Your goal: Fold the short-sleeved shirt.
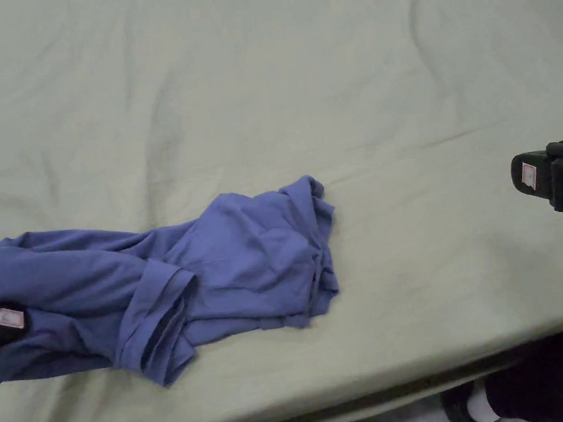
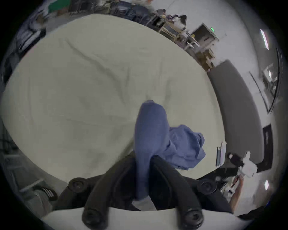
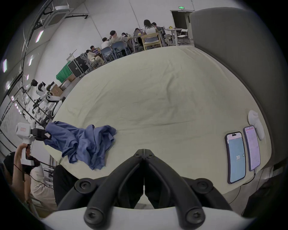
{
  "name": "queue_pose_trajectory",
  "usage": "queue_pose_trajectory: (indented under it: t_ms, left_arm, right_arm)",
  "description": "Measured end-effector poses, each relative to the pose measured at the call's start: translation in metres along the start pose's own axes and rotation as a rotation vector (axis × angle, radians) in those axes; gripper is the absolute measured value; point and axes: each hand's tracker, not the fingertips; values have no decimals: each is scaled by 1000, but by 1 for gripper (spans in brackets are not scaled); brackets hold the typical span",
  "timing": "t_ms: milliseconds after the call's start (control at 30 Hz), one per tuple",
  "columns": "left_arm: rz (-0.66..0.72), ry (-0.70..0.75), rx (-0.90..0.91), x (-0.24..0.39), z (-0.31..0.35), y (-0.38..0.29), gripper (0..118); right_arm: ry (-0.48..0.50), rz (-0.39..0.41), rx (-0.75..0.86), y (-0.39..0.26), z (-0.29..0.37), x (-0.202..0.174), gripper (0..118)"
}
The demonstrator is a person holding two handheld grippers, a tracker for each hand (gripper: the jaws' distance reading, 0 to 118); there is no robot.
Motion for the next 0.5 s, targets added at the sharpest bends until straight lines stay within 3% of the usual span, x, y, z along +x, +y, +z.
queue_pose_trajectory:
  t_ms: [267, 433, 500]
  left_arm:
    - [-258, -186, -175, 155, -100, 8, 11]
    - [-297, -234, -353, 204, -169, -3, 11]
    - [-235, -254, -403, 203, -178, -2, 21]
  right_arm:
    - [-3, -20, 48, 5, 13, 10, 2]
    - [-24, -48, 46, -1, 19, 22, 2]
    - [-30, -57, 40, -4, 19, 26, 2]
